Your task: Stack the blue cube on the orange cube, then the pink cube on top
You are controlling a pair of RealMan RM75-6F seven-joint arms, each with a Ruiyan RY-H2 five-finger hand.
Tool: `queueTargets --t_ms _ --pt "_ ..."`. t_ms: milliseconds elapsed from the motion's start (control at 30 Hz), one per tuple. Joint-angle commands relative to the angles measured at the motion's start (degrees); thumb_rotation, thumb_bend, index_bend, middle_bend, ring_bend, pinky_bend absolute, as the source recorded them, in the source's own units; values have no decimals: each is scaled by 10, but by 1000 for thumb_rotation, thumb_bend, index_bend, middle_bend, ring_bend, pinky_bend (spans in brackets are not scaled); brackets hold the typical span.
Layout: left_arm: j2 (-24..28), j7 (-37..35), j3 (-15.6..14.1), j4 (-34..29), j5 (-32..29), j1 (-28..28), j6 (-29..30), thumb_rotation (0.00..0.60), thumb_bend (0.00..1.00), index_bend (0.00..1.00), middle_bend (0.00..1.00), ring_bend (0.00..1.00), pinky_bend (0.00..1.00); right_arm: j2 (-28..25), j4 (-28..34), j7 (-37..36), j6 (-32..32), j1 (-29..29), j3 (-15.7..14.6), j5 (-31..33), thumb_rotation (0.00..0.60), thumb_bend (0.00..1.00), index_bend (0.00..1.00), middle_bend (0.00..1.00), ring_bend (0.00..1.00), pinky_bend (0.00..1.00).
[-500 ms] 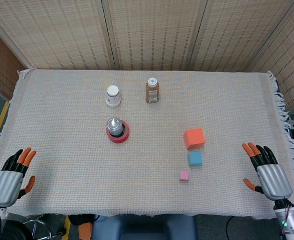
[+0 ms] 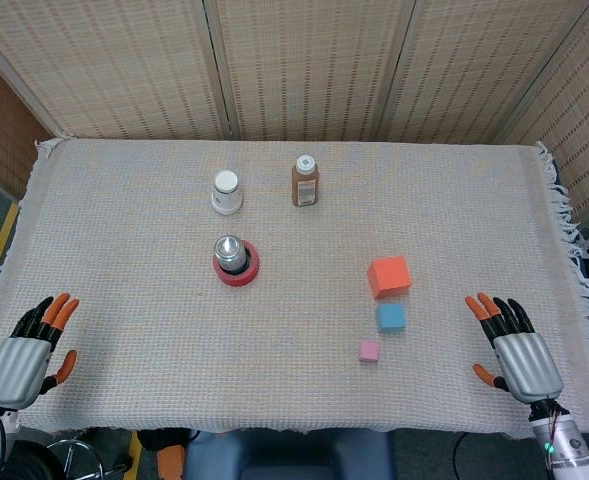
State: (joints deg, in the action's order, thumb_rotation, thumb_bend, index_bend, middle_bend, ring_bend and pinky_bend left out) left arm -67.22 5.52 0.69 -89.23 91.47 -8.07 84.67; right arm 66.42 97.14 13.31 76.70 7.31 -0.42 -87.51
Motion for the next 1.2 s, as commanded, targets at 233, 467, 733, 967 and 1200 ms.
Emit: queueTargets --t_ms 233,467,733,967,1200 --pt "9 -28 -3 3 -1 -10 -20 600 451 0 0 0 136 97 13 110 -70 49 33 81 600 99 310 0 0 0" --pt "19 -51 -4 2 -5 -8 -20 600 452 0 0 0 136 166 -10 163 -69 71 60 115 600 125 321 0 0 0" --pt "28 -70 -5 3 -6 -8 -18 600 451 0 0 0 136 236 -47 220 -75 104 93 179 600 124 320 0 0 0" --pt "31 -77 -6 5 -6 -9 -20 600 451 0 0 0 137 260 -60 234 -75 123 103 205 600 124 320 0 0 0" --pt "32 -81 -5 5 -11 -10 -23 600 451 0 0 0 137 276 -78 240 -78 135 101 224 600 125 332 0 0 0"
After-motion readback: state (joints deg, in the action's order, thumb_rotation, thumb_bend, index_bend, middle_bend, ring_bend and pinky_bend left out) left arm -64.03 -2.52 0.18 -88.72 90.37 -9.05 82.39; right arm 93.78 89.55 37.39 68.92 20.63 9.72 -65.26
